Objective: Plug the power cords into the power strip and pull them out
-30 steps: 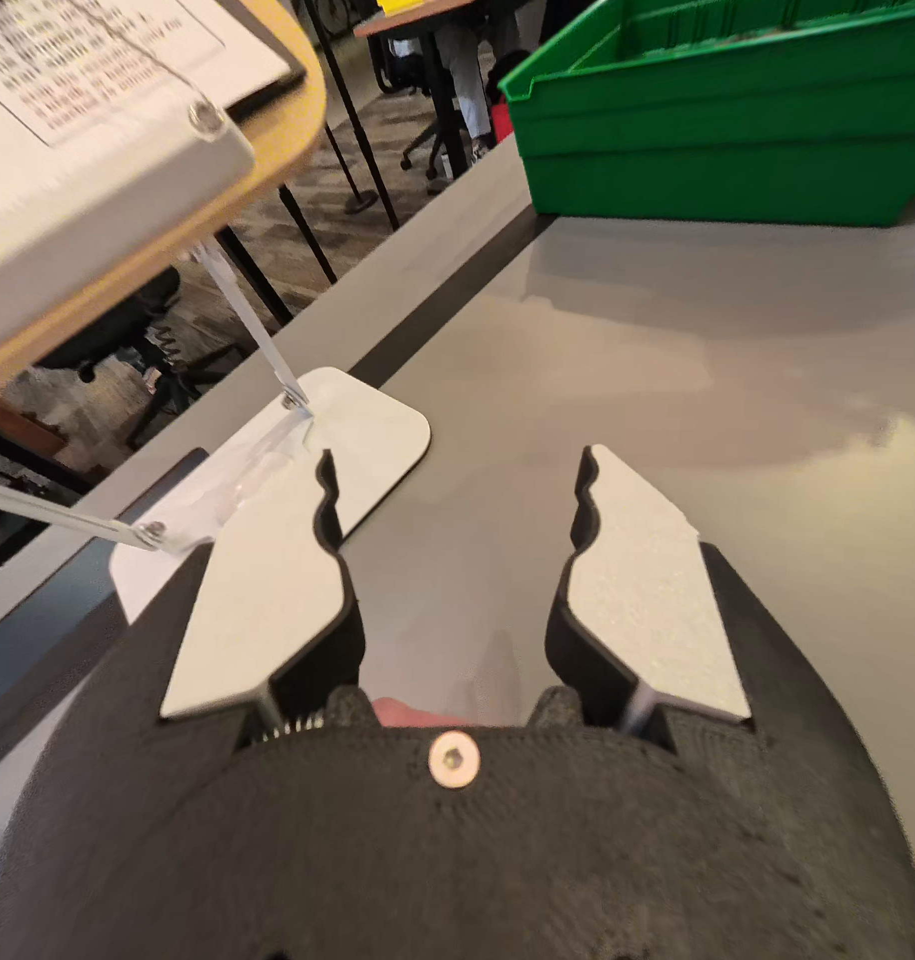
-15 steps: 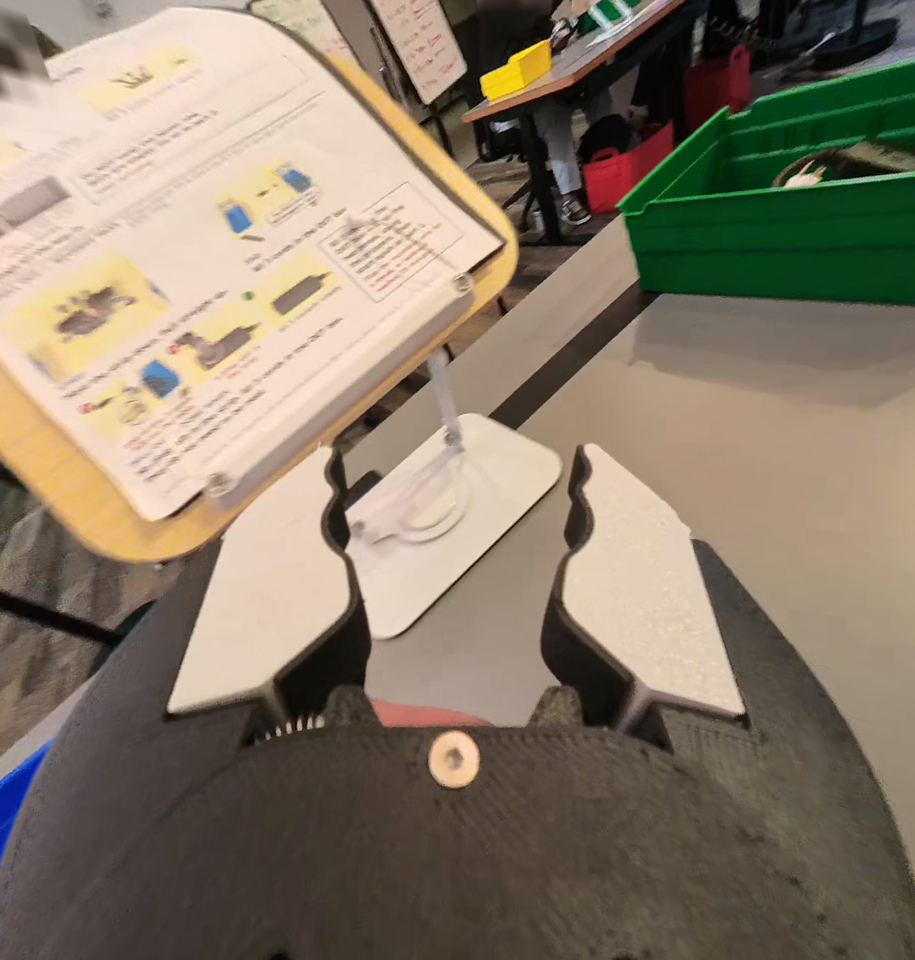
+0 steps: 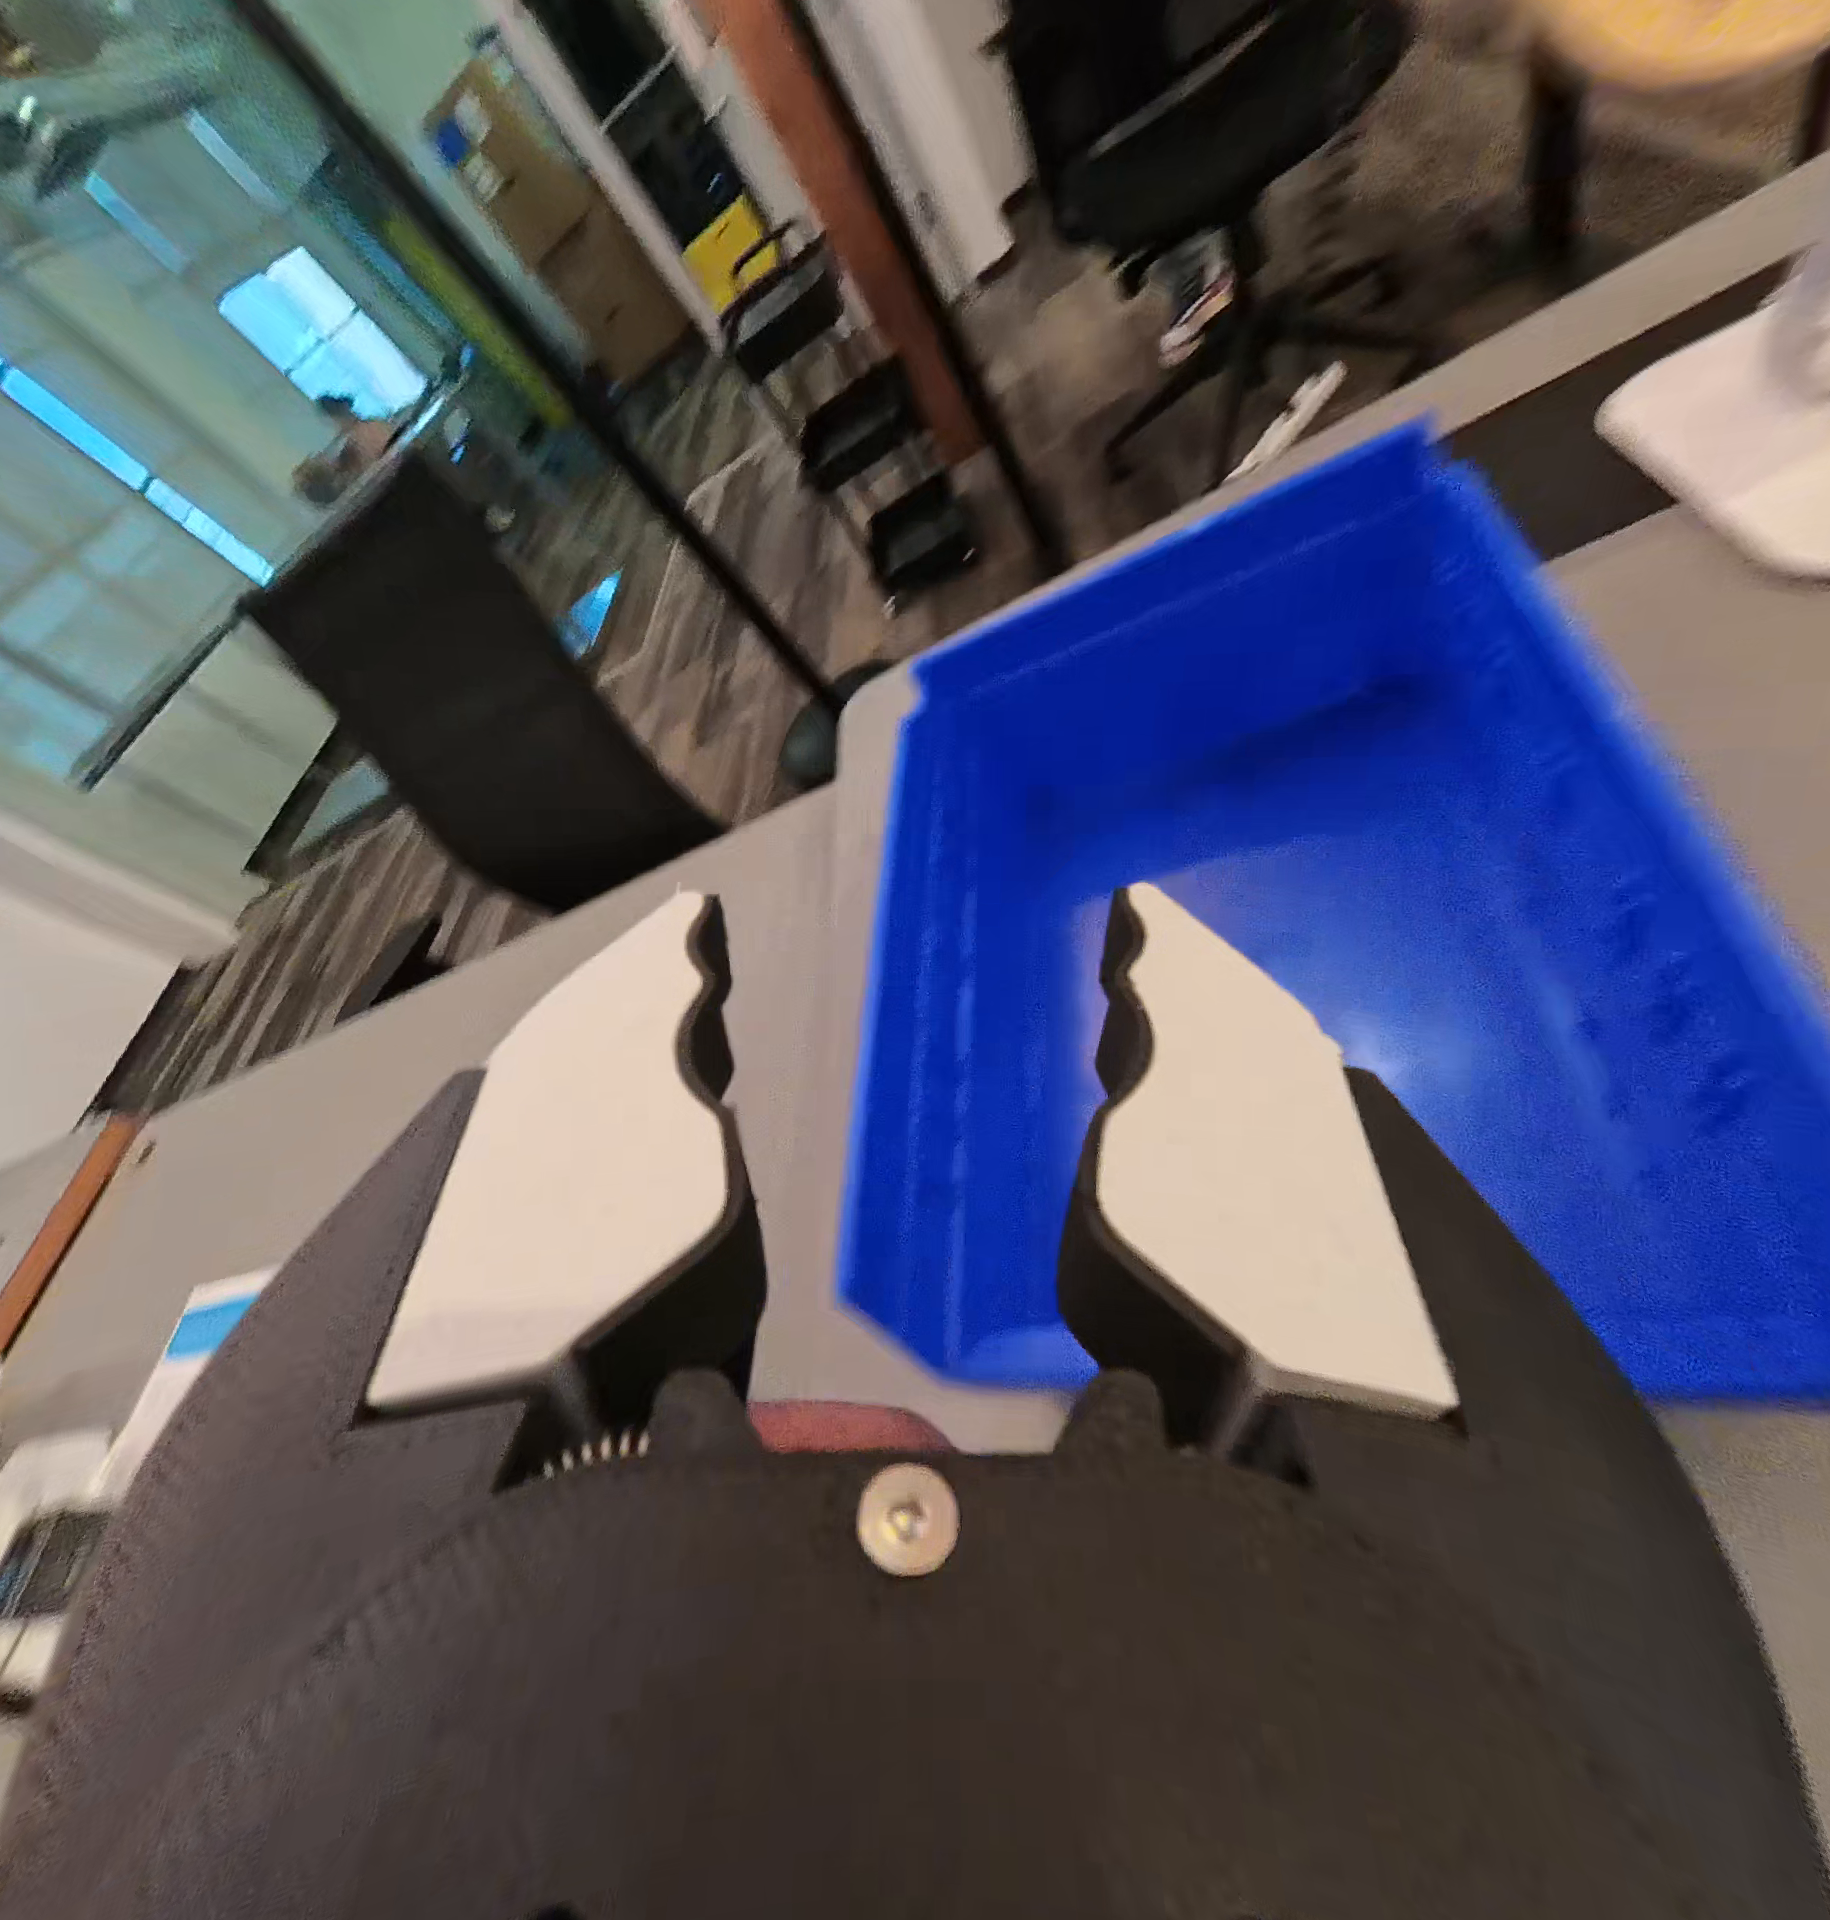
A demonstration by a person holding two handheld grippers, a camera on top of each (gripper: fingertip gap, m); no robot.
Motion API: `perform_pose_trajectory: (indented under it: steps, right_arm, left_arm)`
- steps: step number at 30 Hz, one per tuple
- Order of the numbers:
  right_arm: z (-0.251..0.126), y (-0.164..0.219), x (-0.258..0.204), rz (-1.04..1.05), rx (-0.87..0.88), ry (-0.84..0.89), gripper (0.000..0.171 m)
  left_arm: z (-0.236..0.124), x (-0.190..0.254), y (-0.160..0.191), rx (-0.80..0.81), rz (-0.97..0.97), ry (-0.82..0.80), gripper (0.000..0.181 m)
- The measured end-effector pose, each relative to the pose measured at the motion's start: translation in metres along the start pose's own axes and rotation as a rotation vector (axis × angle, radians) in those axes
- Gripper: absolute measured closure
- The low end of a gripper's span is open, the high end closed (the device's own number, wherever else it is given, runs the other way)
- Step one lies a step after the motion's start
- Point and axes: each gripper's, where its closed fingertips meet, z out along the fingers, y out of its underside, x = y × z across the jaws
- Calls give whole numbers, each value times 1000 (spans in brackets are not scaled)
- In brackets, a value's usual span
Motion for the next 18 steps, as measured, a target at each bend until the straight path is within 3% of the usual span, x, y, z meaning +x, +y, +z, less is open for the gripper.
perform_pose_trajectory:
  steps: [5, 9, 13, 18]
  right_arm:
    - [-3, 2, -8, -21, 2, -8, 169]
    - [-7, 5, -22, -33, 11, 3, 168]
    - [-13, 10, -33, -13, 23, 26, 168]
    - [-19, 16, -43, 4, 24, 44, 168]
  left_arm:
    - [-2, -47, 81, -165, -86, -44, 92]
    - [15, -35, 126, -252, -193, 70, 72]
    - [31, -15, 137, -240, -212, 136, 85]
    - [50, 5, 145, -253, -175, 195, 118]
